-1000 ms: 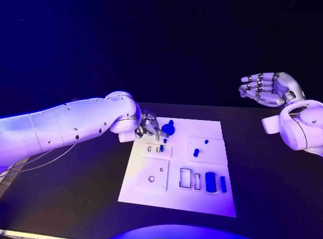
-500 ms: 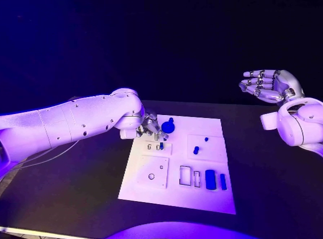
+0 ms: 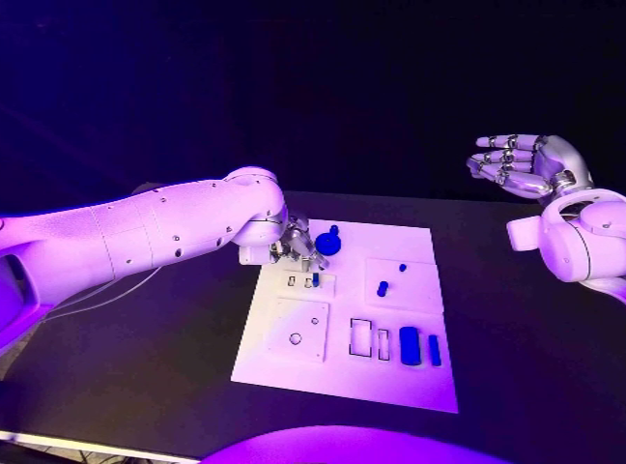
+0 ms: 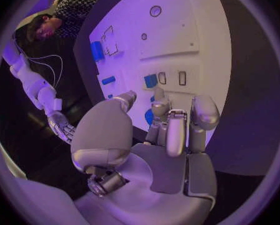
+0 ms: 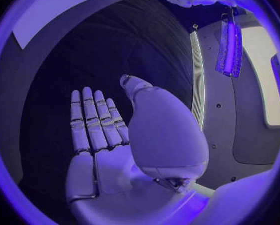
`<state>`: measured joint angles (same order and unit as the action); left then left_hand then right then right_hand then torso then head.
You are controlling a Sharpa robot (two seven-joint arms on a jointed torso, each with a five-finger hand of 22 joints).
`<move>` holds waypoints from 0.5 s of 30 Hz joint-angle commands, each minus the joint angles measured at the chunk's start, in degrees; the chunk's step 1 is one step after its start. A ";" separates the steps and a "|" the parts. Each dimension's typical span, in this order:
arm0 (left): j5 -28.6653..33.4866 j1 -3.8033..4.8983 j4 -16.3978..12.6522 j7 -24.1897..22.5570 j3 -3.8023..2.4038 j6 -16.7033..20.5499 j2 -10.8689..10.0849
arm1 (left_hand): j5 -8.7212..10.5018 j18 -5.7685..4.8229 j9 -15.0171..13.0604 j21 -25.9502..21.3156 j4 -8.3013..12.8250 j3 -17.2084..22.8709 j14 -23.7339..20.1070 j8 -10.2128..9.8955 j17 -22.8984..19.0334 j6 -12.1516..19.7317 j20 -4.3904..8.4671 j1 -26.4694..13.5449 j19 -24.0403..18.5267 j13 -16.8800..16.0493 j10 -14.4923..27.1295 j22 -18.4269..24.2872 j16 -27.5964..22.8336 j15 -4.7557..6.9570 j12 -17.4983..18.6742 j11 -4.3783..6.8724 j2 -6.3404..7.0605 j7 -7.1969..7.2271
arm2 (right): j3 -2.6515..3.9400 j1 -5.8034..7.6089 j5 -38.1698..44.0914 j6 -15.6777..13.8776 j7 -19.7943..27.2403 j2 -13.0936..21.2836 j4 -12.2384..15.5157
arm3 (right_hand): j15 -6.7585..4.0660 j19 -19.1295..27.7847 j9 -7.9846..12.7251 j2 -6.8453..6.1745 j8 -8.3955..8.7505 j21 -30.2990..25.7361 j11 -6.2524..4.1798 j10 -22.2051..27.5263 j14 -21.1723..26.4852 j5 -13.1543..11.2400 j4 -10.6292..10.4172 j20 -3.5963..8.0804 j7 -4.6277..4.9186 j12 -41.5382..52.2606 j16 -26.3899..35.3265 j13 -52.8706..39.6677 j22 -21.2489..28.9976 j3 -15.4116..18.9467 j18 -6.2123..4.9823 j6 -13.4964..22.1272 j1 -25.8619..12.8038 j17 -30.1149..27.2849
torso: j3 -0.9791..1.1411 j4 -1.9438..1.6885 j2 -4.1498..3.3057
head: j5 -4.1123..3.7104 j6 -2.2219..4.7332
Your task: Assemble the parts on the task board
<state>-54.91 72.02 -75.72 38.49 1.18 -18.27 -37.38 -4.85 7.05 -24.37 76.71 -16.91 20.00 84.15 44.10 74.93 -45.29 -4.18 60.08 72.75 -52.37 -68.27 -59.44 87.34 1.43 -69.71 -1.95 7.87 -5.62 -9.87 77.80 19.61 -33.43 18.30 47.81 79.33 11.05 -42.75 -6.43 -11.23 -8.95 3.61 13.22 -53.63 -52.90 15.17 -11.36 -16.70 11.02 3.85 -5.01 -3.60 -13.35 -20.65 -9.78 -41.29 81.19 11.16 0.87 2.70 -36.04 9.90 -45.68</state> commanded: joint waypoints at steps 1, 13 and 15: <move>-0.28 0.05 0.46 -0.27 0.04 -0.81 0.49 | -0.14 -0.96 -0.05 -0.10 0.14 -0.25 3.14 -0.26 8.27 0.23 -0.04 0.09 -0.26 -0.07 0.46 -0.09 -0.18 0.17 0.04 0.11 -0.31 -0.36 | 0.01 -0.09 -0.24 0.97 -0.07 -0.15 -0.07 | -0.14 -0.23 0.06 0.34 0.25 0.34 -0.06 0.49 0.22 -0.15 0.44 0.12 5.50 -0.32 0.20 0.03 0.09 -0.05 0.05 0.34 -0.26 -0.08 | -0.02 -0.02 0.06 | -0.05 -0.04; 0.46 0.02 1.93 0.11 0.54 -2.30 1.65 | -0.19 -0.92 -0.07 -0.13 0.14 -0.06 3.10 -0.36 8.22 0.31 -0.10 0.56 -0.45 0.04 0.70 0.04 -0.20 0.12 0.12 0.05 -0.62 -0.42 | -0.03 -0.18 -0.15 1.49 -1.23 -0.41 -0.24 | -0.16 -0.43 0.08 0.49 0.32 0.41 -0.06 0.49 0.06 -0.15 0.45 0.13 5.52 -0.28 0.19 0.01 0.17 -0.01 0.04 0.32 -0.34 -0.14 | 0.00 0.03 0.05 | 0.09 -0.27; 0.58 0.01 2.22 0.10 0.66 -2.43 1.75 | -0.19 -0.89 -0.08 -0.20 0.14 -0.03 3.05 -0.38 8.12 0.33 -0.11 0.61 -0.56 0.16 0.80 0.19 -0.24 0.11 0.19 0.04 -0.66 -0.43 | -0.03 -0.19 -0.13 1.56 -1.33 -0.43 -0.27 | -0.16 -0.43 0.08 0.49 0.32 0.41 -0.06 0.49 0.06 -0.15 0.45 0.13 5.52 -0.28 0.19 0.01 0.17 -0.01 0.04 0.32 -0.34 -0.14 | -0.01 0.03 0.04 | 0.08 -0.27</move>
<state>-54.83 72.00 -73.65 38.49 1.84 -19.16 -35.81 -4.85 7.05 -24.36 76.71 -16.91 20.00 84.14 44.05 74.92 -45.07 -4.39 60.53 72.55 -52.33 -67.87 -59.40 87.34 1.42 -69.71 -1.95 7.43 -5.84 -9.91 77.64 19.41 -33.06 17.22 47.45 79.09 11.05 -42.75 -6.43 -11.00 -8.85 3.83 13.22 -53.64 -52.91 15.17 -11.21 -16.70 10.97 3.86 -5.02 -3.61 -13.23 -20.81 -9.78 -41.22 80.97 11.10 0.86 2.71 -35.95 9.99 -45.94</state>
